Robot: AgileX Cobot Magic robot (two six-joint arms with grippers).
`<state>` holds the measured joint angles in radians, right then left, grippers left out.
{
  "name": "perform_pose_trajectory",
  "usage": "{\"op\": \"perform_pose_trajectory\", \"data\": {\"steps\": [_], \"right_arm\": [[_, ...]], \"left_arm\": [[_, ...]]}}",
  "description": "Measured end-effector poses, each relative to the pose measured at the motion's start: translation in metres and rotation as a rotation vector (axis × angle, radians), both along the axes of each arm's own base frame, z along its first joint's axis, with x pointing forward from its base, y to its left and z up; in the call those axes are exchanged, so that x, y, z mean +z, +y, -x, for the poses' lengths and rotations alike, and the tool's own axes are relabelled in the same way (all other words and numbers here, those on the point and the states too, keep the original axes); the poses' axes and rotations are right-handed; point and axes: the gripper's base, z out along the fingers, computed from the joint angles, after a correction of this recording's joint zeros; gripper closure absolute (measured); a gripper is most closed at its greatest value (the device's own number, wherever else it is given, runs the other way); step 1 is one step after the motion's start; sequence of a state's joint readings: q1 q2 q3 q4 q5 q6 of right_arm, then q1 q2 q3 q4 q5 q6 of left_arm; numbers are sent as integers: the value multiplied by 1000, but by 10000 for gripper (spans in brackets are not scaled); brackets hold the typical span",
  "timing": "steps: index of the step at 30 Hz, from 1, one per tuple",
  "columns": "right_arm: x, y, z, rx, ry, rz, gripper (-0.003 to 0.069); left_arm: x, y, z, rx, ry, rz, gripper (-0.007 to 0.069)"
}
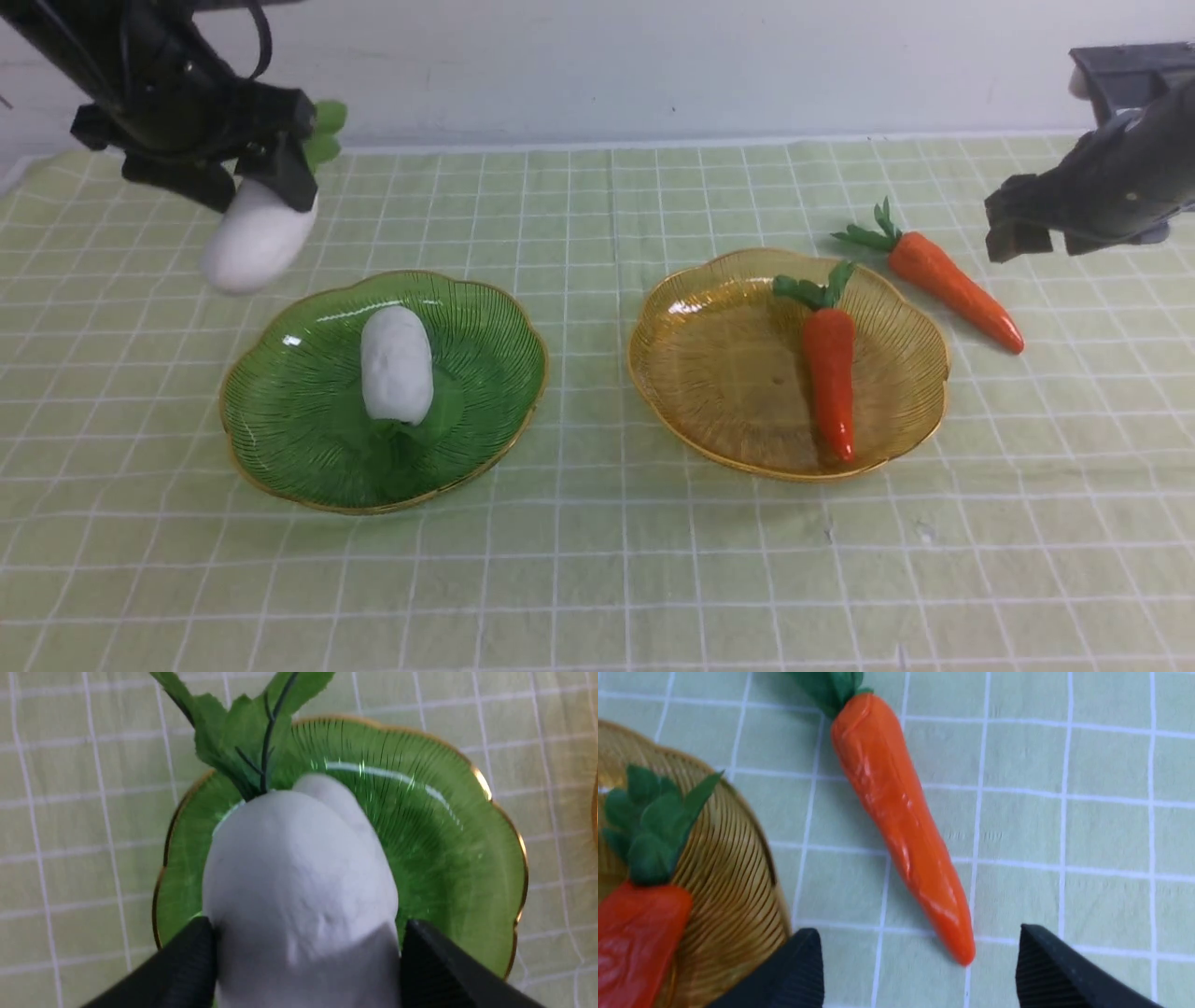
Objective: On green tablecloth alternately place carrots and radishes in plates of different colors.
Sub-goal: 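Pick up the white radish and place it in the left plate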
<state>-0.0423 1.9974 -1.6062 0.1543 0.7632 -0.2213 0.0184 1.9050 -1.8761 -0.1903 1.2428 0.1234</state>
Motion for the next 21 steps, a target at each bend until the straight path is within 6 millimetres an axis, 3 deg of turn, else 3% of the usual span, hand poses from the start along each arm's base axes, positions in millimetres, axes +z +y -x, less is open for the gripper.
{"op": "perform_pose_trajectory", "data": {"steps": [9, 14, 17, 20, 21], "right_arm": [[-71, -4, -27, -19, -16, 20, 159], [-84, -4, -32, -24, -23, 23, 181], [-94, -4, -32, -26, 0, 16, 256], [-99, -3, -32, -34, 17, 1, 441], [-97, -3, -32, -32, 29, -1, 457]], "left_arm": [[-45, 0, 16, 42, 177, 16, 179], [-57, 1, 12, 68, 210, 21, 179], [-68, 2, 7, 88, 233, 11, 179], [-81, 3, 3, 93, 262, 5, 179], [-85, 3, 1, 95, 272, 4, 179]]}}
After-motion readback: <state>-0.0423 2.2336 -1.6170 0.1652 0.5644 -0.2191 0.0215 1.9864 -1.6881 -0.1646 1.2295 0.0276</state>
